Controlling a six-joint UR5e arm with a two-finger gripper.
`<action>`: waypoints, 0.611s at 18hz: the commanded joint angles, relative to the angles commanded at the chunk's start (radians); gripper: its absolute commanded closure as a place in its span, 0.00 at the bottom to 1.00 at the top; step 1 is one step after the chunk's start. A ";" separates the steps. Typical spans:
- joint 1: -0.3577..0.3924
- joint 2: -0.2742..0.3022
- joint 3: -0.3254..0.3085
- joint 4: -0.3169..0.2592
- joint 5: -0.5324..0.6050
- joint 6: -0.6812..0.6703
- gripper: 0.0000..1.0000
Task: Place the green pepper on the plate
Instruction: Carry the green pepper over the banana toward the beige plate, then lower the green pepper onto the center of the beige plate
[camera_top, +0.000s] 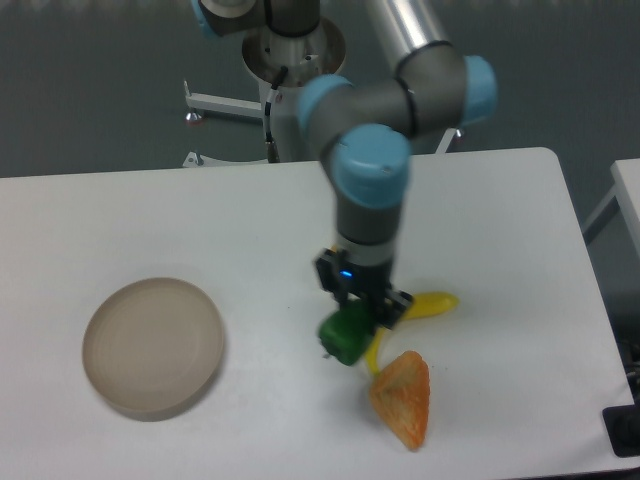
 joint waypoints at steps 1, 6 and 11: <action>-0.025 0.000 -0.008 0.000 0.000 -0.051 0.69; -0.124 -0.020 -0.022 0.008 -0.002 -0.284 0.69; -0.189 -0.069 -0.032 0.092 -0.002 -0.289 0.69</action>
